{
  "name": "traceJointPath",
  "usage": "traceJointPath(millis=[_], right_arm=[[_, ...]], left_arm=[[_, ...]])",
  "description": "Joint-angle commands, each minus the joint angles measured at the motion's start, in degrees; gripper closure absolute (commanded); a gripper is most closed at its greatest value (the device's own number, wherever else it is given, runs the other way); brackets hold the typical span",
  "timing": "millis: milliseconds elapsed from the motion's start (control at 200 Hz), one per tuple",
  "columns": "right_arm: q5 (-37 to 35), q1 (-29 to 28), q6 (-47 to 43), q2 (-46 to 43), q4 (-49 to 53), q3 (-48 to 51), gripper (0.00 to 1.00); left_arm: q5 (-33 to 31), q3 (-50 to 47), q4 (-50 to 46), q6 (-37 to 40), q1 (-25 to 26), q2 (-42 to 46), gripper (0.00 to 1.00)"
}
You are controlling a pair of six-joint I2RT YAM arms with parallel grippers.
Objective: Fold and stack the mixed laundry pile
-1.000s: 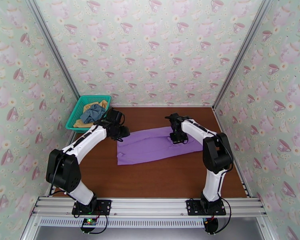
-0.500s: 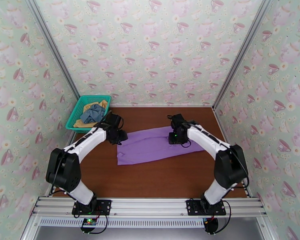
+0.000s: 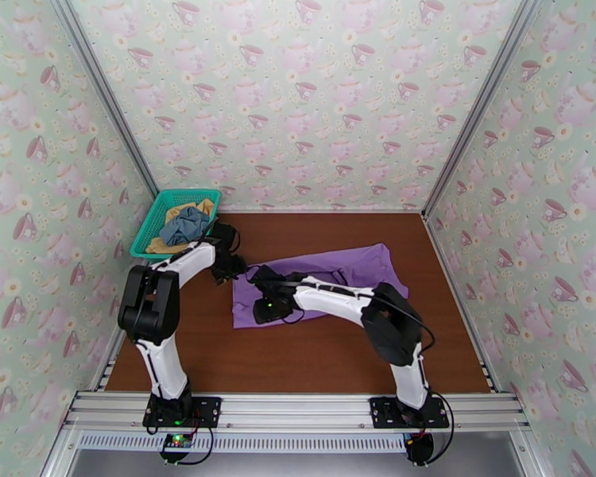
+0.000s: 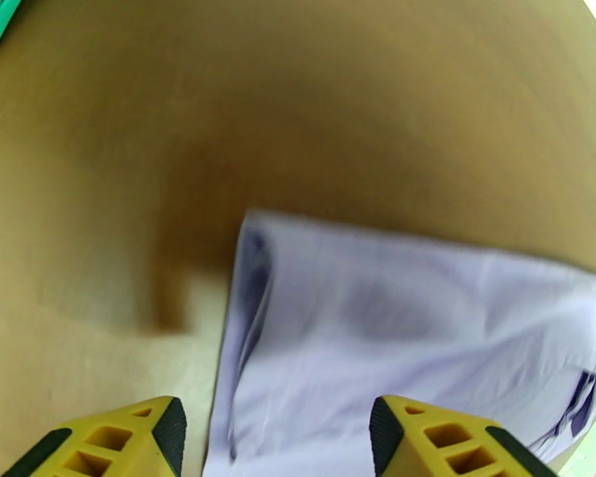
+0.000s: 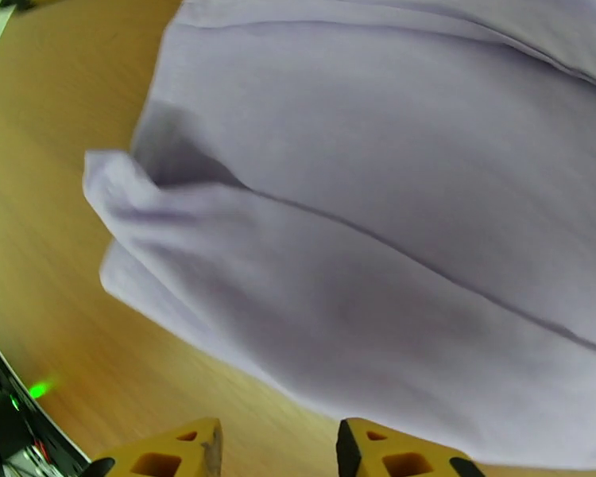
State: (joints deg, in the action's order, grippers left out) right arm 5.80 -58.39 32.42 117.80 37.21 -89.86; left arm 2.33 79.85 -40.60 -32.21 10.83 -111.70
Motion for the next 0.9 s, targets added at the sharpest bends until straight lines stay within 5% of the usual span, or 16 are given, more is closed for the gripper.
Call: traceJointPath(millis=[0,586,896], right_arm=[[0.8,-3.2,2.0,2.6,0.3,-6.4,0.52],[-9.8,-6.2,-2.1,25.9,19.8,-33.0,0.50],[-13.7,-7.0,-1.5,31.0,23.0,-35.6,0.62]], left_arm=[[1.6,2.5,0.2,2.0,-0.5,-3.1,0.34],[5.8,-0.8,2.9,3.6,-0.9,-6.9,0.56],[9.1,-3.1,4.4,3.1,-0.7,-10.0,0.96]])
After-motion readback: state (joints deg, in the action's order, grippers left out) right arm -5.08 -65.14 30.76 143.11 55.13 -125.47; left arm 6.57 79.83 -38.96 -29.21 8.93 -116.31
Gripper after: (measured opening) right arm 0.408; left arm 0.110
